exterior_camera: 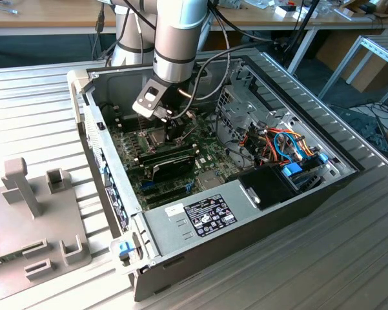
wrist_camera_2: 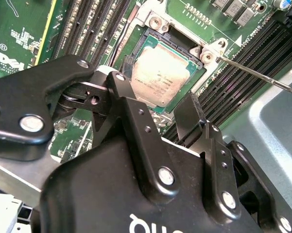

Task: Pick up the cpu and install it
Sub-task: 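Place the cpu into insertion slot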

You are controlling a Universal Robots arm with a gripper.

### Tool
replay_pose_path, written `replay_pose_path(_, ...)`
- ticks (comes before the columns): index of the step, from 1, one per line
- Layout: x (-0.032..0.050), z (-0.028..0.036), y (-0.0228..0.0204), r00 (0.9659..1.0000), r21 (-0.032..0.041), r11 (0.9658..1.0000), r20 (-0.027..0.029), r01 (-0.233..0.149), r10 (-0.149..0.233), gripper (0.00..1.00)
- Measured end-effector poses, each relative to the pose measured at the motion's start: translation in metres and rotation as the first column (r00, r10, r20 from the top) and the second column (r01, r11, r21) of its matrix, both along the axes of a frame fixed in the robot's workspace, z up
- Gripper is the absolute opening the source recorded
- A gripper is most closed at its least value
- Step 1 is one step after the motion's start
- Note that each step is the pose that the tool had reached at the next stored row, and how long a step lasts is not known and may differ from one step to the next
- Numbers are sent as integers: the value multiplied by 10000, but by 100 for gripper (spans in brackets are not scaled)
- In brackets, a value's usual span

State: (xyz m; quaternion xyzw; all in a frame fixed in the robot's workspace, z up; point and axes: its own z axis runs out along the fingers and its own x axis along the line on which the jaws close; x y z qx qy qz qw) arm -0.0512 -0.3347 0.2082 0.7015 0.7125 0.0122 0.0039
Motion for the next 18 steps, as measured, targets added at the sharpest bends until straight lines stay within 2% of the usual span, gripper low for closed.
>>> replay_pose_path(8,0,1,0,10000,-1,10000,0,5,-5,61)
replay_pose_path(12,0,48,0,10000,-1,10000,0,9,-9,61)
replay_pose_path(18,8,51,7,10000,-1,10000,0,8,-8,61)
